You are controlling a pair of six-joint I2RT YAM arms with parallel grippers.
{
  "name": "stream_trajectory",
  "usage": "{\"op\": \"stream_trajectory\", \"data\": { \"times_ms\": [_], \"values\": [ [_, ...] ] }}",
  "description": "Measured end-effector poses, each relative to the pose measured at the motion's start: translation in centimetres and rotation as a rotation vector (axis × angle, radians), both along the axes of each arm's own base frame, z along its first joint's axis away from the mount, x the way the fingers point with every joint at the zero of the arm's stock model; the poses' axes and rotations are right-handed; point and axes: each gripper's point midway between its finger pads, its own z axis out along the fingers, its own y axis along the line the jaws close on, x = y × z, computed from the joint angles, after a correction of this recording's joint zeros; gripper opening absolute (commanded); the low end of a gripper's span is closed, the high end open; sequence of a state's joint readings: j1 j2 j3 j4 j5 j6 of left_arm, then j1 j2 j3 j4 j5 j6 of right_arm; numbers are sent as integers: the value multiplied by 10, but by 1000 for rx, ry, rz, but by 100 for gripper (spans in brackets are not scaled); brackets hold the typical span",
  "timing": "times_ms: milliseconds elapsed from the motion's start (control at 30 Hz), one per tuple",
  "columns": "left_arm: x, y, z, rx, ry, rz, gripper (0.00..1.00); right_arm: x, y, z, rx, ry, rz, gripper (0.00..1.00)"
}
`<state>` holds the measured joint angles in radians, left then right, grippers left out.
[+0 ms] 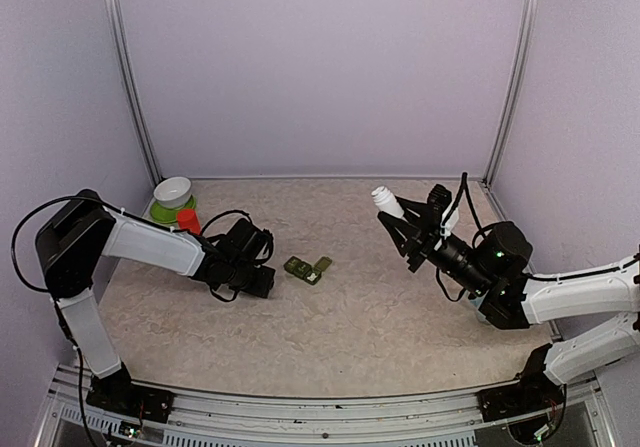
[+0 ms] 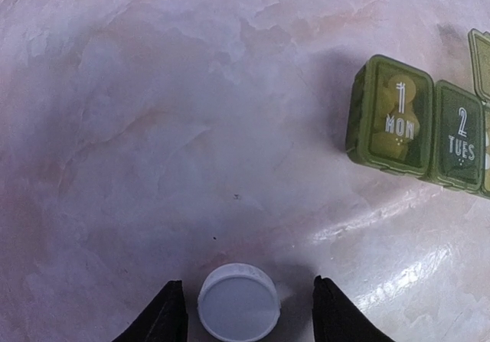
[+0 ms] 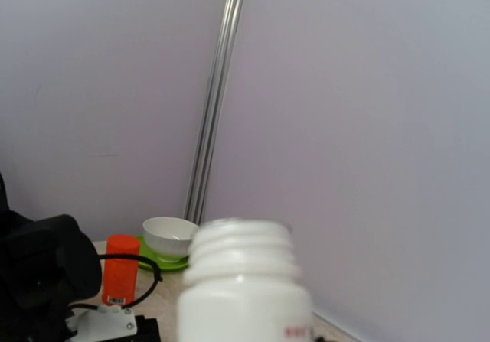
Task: Sort the pills into containers
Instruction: Pick up the lid of the pill bottle from the center of the board.
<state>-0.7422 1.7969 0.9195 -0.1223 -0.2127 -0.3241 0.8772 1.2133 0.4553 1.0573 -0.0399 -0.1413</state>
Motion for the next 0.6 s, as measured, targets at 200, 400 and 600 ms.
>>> {"op": "stream_trajectory", "data": {
  "times_ms": [200,400,600],
  "values": [
    [2,0,0,2,-3,-1,40,0,0,0,0,0,0,9],
    [3,0,0,-1,-3,-4,29,0,0,0,-1,1,0,9],
    [3,-1,0,-6,-2,-5,25,0,0,0,-1,1,0,9]
  ]
}}
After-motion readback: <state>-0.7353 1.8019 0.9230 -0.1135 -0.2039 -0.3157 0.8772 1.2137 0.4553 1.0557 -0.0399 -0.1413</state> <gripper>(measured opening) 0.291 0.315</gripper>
